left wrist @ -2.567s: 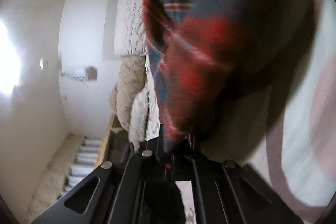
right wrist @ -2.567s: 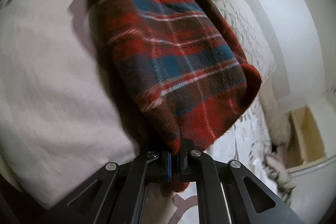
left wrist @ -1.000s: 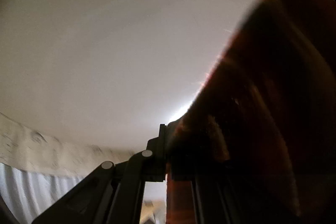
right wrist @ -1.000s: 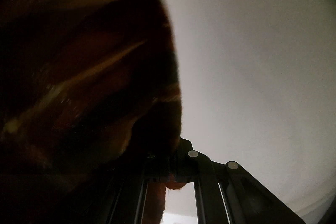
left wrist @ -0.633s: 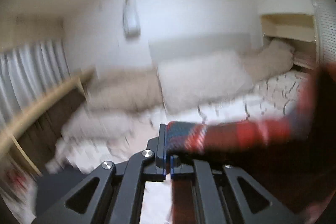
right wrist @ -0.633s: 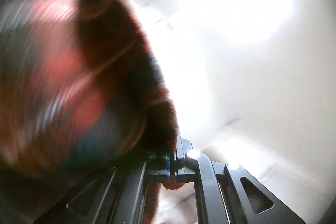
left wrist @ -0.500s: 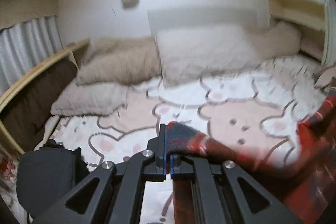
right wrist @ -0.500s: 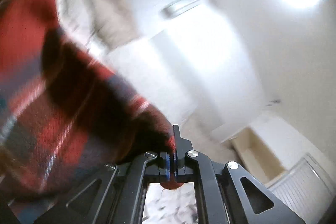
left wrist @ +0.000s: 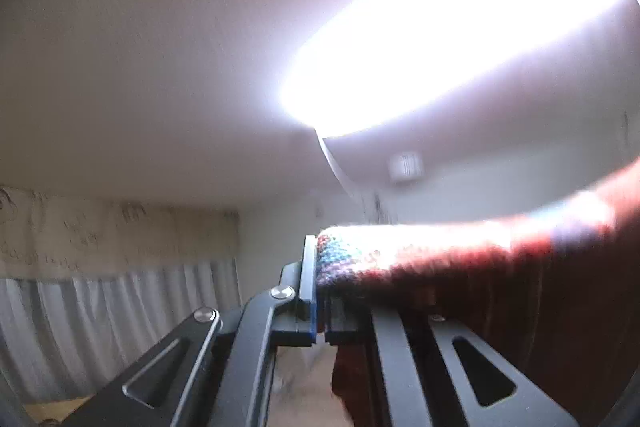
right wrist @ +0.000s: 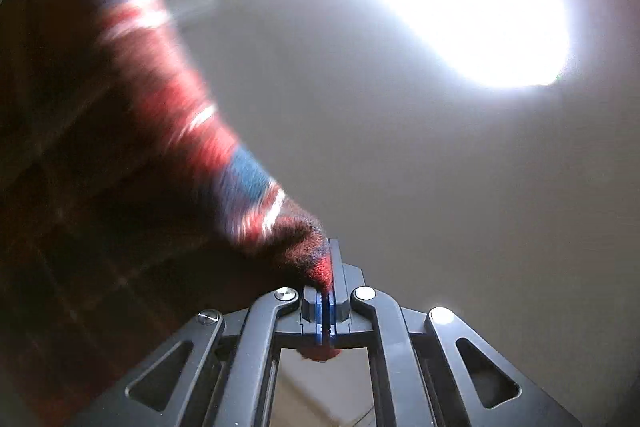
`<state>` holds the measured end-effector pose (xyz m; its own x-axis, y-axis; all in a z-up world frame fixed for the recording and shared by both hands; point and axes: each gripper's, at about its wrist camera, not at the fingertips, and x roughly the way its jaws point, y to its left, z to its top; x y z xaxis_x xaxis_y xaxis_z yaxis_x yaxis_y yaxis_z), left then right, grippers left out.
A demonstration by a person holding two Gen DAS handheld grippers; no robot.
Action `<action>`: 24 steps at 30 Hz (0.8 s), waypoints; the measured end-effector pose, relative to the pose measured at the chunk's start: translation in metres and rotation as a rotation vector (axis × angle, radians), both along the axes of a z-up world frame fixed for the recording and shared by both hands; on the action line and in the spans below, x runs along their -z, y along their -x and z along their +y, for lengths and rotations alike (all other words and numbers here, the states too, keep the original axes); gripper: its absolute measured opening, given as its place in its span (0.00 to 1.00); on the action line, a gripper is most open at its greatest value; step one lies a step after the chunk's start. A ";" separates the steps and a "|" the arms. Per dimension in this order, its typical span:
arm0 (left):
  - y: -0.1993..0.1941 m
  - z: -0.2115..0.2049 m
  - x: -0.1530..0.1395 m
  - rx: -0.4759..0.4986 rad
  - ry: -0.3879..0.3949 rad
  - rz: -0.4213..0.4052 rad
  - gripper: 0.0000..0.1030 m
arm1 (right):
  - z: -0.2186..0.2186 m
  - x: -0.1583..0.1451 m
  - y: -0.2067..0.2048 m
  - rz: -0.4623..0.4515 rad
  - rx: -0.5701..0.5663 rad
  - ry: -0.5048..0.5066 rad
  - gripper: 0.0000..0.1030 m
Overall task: Fold clothes
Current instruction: 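Lift the scarf high with both tools holding its corners, then lower the held scarf toward the duvet with both tools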
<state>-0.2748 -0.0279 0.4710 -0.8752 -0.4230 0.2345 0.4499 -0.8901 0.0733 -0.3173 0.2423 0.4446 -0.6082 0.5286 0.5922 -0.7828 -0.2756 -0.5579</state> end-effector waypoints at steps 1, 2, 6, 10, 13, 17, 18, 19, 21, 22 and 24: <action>-0.019 -0.001 -0.019 0.012 -0.009 0.037 0.02 | -0.001 -0.027 -0.022 0.061 -0.022 0.024 0.02; -0.041 -0.003 -0.016 0.020 0.001 0.063 0.02 | -0.001 -0.047 -0.042 0.108 -0.043 0.035 0.02; -0.124 -0.013 0.006 0.062 0.048 0.137 0.02 | -0.003 -0.038 -0.115 0.149 -0.108 -0.028 0.02; -0.194 -0.019 0.091 0.102 0.101 0.053 0.02 | 0.000 0.047 -0.172 0.052 -0.176 -0.080 0.02; -0.238 -0.015 0.184 0.132 0.141 -0.084 0.02 | 0.005 0.136 -0.218 -0.068 -0.252 -0.053 0.02; -0.291 -0.009 0.316 0.178 0.151 -0.298 0.03 | 0.007 0.263 -0.284 -0.276 -0.345 0.062 0.02; -0.305 -0.007 0.347 0.189 0.150 -0.343 0.03 | 0.006 0.289 -0.298 -0.316 -0.360 0.089 0.02; -0.318 -0.007 0.375 0.197 0.150 -0.380 0.03 | 0.004 0.318 -0.314 -0.366 -0.374 0.116 0.02; -0.341 0.002 0.426 0.206 0.157 -0.466 0.03 | -0.002 0.368 -0.341 -0.466 -0.383 0.153 0.02; -0.352 0.009 0.449 0.211 0.164 -0.513 0.03 | -0.004 0.390 -0.352 -0.520 -0.387 0.179 0.02; -0.367 0.028 0.484 0.233 0.214 -0.607 0.03 | -0.008 0.429 -0.376 -0.620 -0.382 0.236 0.02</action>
<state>0.0921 -0.0003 -0.0133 -0.9405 -0.2066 -0.2697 0.0717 -0.8967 0.4368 0.0591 0.2348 0.0157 -0.9585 0.2846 -0.0198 -0.1716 -0.6306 -0.7569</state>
